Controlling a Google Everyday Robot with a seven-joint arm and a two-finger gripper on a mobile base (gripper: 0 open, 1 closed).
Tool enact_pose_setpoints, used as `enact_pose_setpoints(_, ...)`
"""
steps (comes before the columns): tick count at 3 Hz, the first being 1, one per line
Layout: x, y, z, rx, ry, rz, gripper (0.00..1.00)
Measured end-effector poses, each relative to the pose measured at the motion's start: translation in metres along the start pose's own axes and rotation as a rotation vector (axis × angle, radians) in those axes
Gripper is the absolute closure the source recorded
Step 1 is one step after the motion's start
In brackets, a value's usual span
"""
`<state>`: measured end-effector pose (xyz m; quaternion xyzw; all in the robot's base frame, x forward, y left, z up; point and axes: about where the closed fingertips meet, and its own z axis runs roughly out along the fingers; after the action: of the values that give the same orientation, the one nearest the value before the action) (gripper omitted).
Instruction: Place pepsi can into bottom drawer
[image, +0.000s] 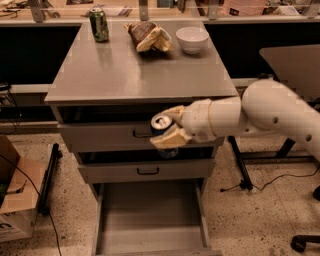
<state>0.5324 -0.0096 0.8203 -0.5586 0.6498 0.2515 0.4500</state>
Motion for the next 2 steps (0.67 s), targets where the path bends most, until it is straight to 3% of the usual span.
enact_pose_setpoints(1,0.017,0.021,0.012,-0.041,0.024,0.017,1.00)
enact_pose_setpoints(2,0.024,0.022,0.024,-0.070,0.080,-0.002,1.00)
